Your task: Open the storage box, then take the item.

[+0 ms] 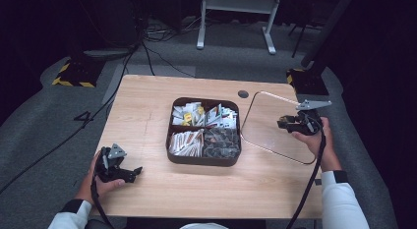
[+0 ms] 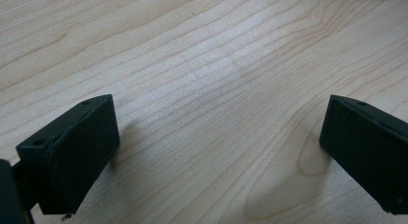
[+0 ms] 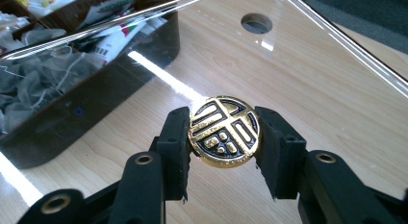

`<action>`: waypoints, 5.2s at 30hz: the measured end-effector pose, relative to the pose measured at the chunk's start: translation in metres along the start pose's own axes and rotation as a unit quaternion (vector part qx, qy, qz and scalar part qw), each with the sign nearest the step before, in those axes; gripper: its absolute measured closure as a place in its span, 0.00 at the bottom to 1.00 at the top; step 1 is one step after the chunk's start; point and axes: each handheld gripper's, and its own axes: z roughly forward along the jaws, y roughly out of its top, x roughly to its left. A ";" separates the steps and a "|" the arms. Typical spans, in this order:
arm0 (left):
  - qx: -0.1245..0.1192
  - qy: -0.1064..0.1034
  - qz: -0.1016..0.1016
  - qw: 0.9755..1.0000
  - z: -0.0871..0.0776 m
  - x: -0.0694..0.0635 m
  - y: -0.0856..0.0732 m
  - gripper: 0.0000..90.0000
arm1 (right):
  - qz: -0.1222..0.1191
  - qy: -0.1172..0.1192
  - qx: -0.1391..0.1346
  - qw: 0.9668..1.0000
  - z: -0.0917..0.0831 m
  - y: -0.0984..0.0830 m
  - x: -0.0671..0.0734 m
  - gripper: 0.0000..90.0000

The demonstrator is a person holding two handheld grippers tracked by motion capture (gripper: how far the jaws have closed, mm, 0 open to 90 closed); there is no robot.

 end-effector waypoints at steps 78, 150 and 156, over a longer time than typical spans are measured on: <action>0.000 -0.001 0.001 1.000 0.000 0.000 0.000 0.01 | 0.057 -0.006 -0.006 0.998 0.049 -0.056 -0.004 0.30; 0.000 0.003 -0.003 1.000 -0.001 0.000 -0.002 0.01 | -0.052 0.057 -0.009 0.997 0.134 0.105 0.105 0.37; 0.000 0.003 -0.003 1.000 -0.002 0.000 -0.002 0.01 | -0.049 0.052 0.017 0.997 0.155 0.106 0.108 0.38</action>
